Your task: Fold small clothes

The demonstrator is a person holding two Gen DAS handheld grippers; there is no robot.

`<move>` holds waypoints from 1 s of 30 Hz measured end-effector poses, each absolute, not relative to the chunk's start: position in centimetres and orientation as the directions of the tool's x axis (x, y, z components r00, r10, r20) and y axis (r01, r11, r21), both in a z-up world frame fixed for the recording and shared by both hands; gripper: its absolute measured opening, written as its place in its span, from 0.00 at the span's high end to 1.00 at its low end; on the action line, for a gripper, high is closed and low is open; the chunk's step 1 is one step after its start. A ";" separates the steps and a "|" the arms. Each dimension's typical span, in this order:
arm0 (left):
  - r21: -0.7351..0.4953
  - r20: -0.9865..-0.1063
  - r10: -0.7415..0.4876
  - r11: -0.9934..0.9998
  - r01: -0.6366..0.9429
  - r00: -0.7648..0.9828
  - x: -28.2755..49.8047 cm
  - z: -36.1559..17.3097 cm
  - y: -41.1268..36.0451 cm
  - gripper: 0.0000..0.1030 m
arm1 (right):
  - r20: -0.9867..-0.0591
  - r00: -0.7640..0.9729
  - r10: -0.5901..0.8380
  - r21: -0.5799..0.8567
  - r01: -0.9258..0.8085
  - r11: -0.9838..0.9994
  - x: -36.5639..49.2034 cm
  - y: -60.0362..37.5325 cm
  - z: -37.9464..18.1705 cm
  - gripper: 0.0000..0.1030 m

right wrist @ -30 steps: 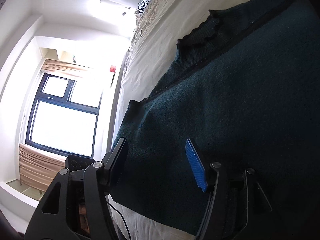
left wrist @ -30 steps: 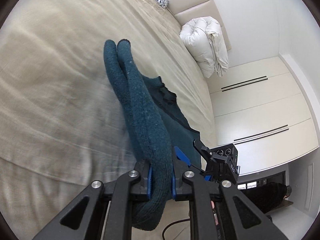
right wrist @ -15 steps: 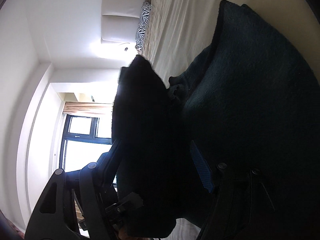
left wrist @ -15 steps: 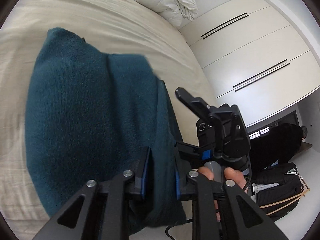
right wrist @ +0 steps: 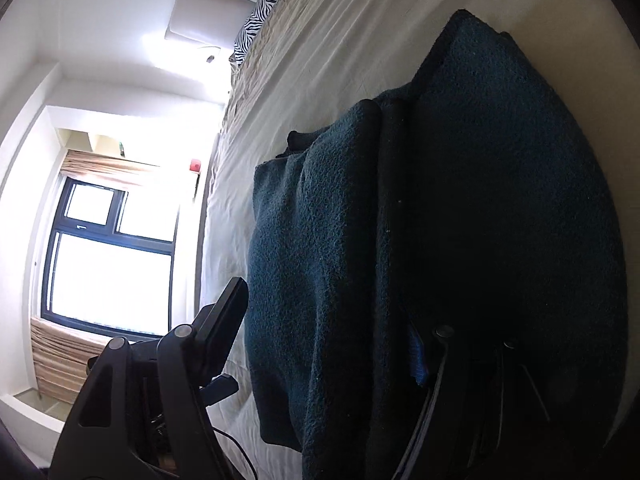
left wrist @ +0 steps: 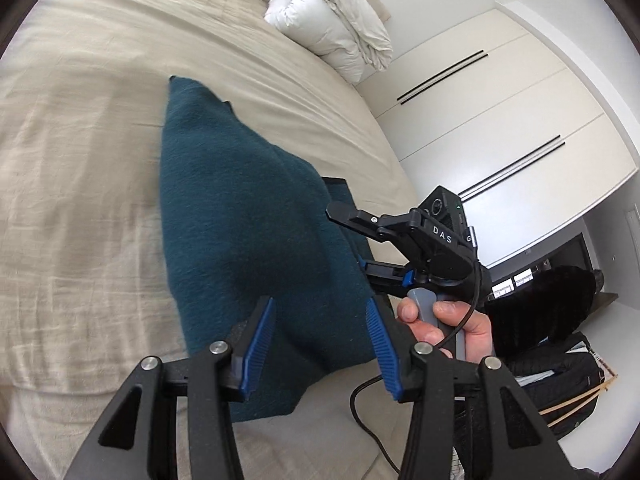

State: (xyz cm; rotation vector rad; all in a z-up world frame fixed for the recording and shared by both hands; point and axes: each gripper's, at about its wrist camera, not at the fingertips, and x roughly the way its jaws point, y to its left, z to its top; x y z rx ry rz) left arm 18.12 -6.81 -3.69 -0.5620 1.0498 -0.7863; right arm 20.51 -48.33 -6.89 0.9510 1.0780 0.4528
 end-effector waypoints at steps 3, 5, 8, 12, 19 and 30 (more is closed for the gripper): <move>-0.749 -0.541 -0.796 0.603 0.276 0.273 17.4 -4.4 -5.9 0.52 | -0.652 0.389 0.650 0.736 0.121 0.666 21.2 -47.1 -6.3 0.71; -0.747 -0.540 -0.797 0.602 0.281 0.271 17.0 -4.4 -5.8 0.52 | -0.699 0.374 0.609 0.689 0.124 0.714 21.4 -46.7 -6.2 0.81; -0.743 -0.543 -0.796 0.603 0.289 0.265 16.5 -4.1 -5.7 0.52 | -0.734 0.389 0.556 0.634 0.102 0.766 21.3 -45.7 -5.0 0.87; -0.742 -0.545 -0.797 0.603 0.293 0.261 16.4 -4.0 -6.0 0.52 | -0.728 0.438 0.527 0.610 0.065 0.790 20.7 -46.6 -2.5 0.88; -0.733 -0.554 -0.797 0.605 0.311 0.241 16.3 -3.8 -6.5 0.52 | -0.740 0.461 0.489 0.595 0.109 0.796 19.1 -51.1 -3.1 0.88; -0.705 -0.592 -0.774 0.633 0.321 0.226 16.3 -4.3 -7.5 0.52 | -0.703 0.471 0.533 0.675 0.204 0.709 16.8 -55.8 -5.5 0.84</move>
